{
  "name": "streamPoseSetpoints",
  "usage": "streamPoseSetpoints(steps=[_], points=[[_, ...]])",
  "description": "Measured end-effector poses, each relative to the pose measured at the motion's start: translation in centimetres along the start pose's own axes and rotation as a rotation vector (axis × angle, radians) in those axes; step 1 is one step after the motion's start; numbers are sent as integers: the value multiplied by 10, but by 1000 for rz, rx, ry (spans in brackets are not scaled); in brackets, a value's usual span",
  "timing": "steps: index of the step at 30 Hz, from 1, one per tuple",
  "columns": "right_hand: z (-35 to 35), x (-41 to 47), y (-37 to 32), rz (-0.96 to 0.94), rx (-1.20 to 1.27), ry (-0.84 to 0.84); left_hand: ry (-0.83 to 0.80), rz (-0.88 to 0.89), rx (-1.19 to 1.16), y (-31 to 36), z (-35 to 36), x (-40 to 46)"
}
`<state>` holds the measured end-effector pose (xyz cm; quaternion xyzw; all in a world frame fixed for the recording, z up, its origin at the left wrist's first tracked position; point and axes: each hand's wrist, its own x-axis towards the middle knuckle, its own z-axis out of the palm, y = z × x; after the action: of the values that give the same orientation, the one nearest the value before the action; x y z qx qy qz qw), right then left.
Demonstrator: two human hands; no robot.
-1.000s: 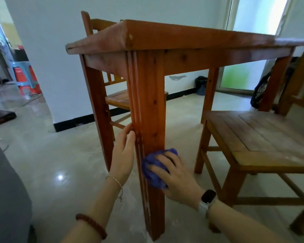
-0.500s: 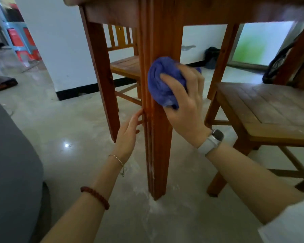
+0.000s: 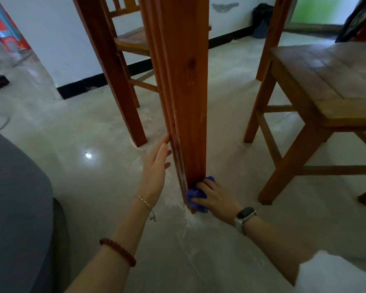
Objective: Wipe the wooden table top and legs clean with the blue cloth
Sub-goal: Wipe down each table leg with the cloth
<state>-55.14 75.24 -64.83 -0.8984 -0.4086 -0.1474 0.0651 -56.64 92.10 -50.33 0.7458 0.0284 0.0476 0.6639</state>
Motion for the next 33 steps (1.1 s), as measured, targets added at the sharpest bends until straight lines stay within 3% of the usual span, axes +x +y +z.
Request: streamPoseSetpoints(steps=[2, 4, 6, 9, 12, 17, 20, 23, 27, 33], points=[[7, -6, 0, 96, 52, -124, 17, -14, -5, -7, 4, -2], [-1, -10, -4, 153, 114, -112, 38, -29, -6, -14, 5, -6], [-22, -8, -9, 233, 257, 58, 69, -37, 1, -23, 3, -12], [-73, 11, -14, 203, 317, 398, 152, -31, -45, -31, -5, -23], [-135, 44, -16, 55, 119, 595, 246, -25, -88, -32, -14, -27], [-217, 102, -29, -145, -320, 678, 314, 84, 7, -20, -40, -14], [-232, 125, -44, -145, -539, 628, 334, 182, 272, -18, -59, -4], [-212, 135, -57, -96, -804, 447, 260, 190, 613, -47, -76, -3], [-149, 121, -62, -108, -903, 186, 19, -64, 936, -125, -89, -25], [-44, 94, -71, -96, -769, -132, -288, -509, 1098, -242, -103, -67]])
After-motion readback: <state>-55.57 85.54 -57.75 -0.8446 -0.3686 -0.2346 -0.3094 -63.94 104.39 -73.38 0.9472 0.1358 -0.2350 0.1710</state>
